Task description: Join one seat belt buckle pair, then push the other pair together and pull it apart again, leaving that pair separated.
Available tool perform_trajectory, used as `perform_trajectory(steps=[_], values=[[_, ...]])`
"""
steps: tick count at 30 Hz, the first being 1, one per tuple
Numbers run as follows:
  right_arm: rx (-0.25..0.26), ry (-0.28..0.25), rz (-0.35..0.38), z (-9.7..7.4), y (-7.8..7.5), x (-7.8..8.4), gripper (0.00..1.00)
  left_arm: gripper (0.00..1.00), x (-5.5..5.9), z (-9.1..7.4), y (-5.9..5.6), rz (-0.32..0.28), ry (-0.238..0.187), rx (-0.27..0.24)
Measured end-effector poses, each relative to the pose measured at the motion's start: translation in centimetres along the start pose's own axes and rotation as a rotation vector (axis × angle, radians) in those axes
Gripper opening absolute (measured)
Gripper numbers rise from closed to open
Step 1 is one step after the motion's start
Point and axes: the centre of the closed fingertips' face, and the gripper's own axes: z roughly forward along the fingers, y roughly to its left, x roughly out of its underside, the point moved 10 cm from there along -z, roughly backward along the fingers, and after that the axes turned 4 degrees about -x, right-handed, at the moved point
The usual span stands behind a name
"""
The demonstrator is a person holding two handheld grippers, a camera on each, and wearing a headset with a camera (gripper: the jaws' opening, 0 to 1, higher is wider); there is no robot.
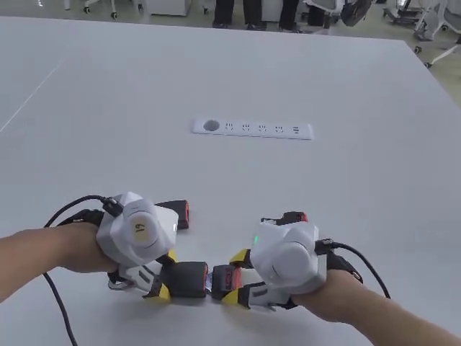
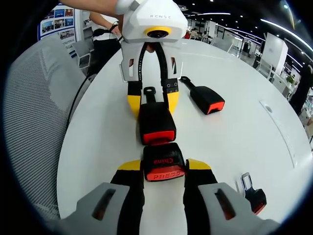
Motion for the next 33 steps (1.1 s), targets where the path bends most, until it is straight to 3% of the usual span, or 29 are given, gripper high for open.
perform_trajectory(steps=[7,15,33], values=[[-0.001,0.015,-0.007,0.39,0.18,-0.35,0.27,0.29,0.07,-0.02,0.04,0.003,-0.010,0.002],[-0.022,0.027,-0.029,0.44,0.07,-0.51,0.27,0.29,-0.41,0.07,0.22,0.049,0.026,0.019],[-0.050,0.039,-0.064,0.39,-0.22,-0.50,0.27,0.30,-0.59,0.06,0.06,0.052,0.047,0.014]])
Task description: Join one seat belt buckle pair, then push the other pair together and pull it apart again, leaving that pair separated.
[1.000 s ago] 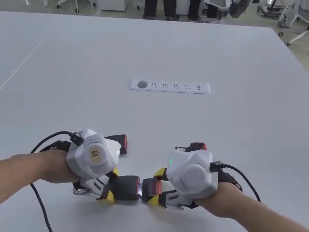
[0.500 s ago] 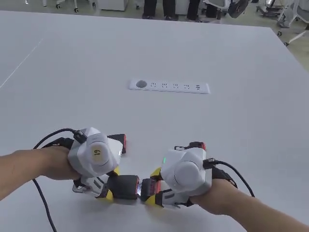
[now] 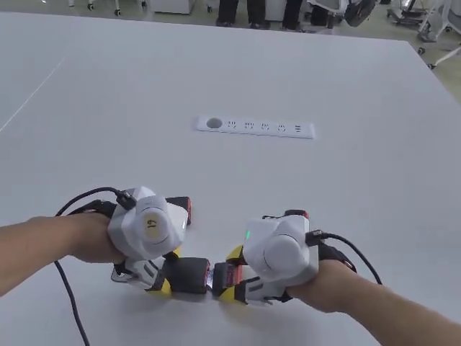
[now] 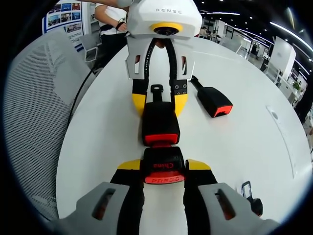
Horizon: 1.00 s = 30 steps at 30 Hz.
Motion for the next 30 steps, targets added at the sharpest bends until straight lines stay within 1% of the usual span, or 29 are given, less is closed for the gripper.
perform_trajectory(steps=[6,10,12,14,17,30], values=[[-0.010,0.019,-0.015,-0.3,-0.1,0.2,0.27,0.31,-0.1,0.0,0.0,0.001,0.016,0.003],[-0.012,0.035,-0.014,-1.1,-0.2,1.1,0.27,0.31,0.0,0.0,0.1,-0.003,0.011,0.006],[-0.010,0.022,-0.016,-1.1,-0.1,1.2,0.27,0.31,-0.1,0.0,0.1,-0.001,0.017,0.008],[-0.010,0.026,-0.020,-1.1,-0.1,1.1,0.27,0.31,-0.2,0.0,0.1,0.001,0.023,0.009],[-0.011,0.017,-0.021,-1.1,-0.1,1.2,0.28,0.31,-0.2,0.0,0.1,0.001,0.030,0.010],[-0.016,0.023,-0.023,-1.5,-0.2,1.6,0.28,0.31,-0.3,0.0,-0.1,-0.013,0.041,0.000]])
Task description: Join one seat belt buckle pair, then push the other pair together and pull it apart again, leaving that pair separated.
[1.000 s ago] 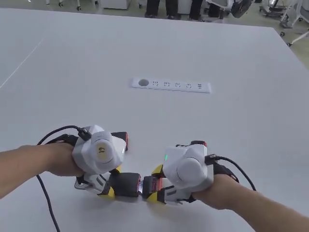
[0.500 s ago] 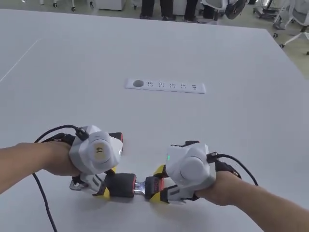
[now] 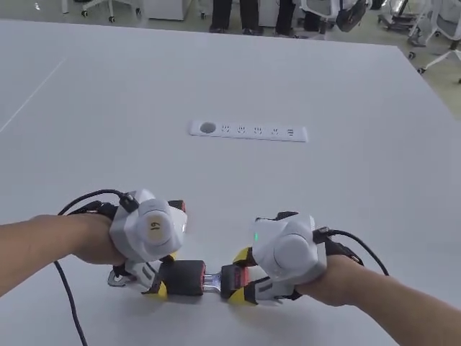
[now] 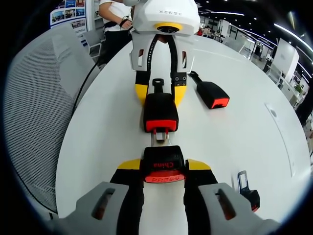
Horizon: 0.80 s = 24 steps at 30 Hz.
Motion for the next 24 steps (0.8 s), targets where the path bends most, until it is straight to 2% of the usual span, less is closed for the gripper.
perform_trajectory(steps=[24], values=[[-0.003,0.036,0.016,-2.1,-0.1,2.1,0.29,0.32,-0.2,0.0,0.0,-0.004,-0.002,-0.002]])
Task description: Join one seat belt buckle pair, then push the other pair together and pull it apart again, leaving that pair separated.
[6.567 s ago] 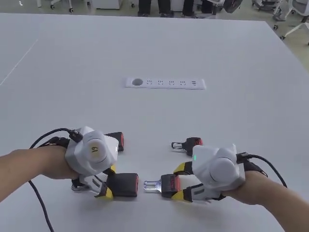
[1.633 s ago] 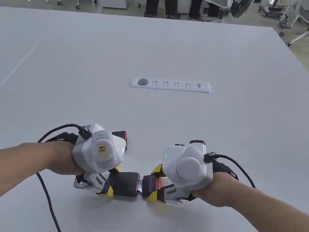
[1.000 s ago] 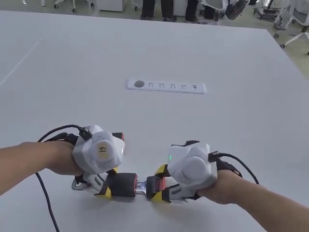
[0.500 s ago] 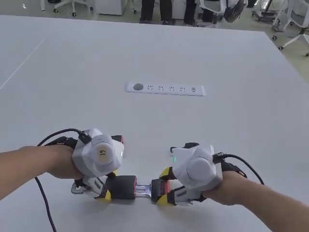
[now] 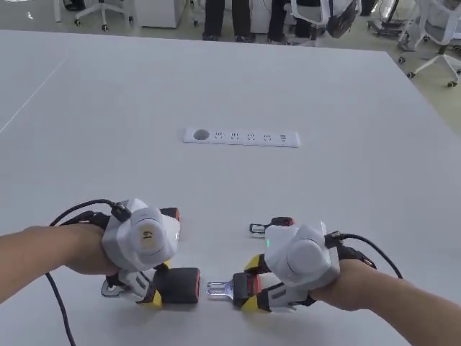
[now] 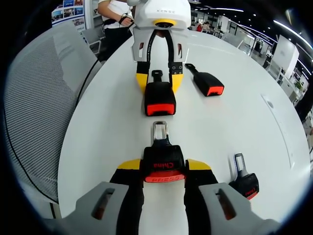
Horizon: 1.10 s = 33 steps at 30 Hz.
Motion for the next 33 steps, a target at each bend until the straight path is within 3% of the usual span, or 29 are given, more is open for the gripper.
perform_trajectory(steps=[33], values=[[-0.003,0.059,0.022,-3.0,0.0,3.6,0.29,0.32,0.0,-0.1,-0.1,0.009,0.004,0.002]])
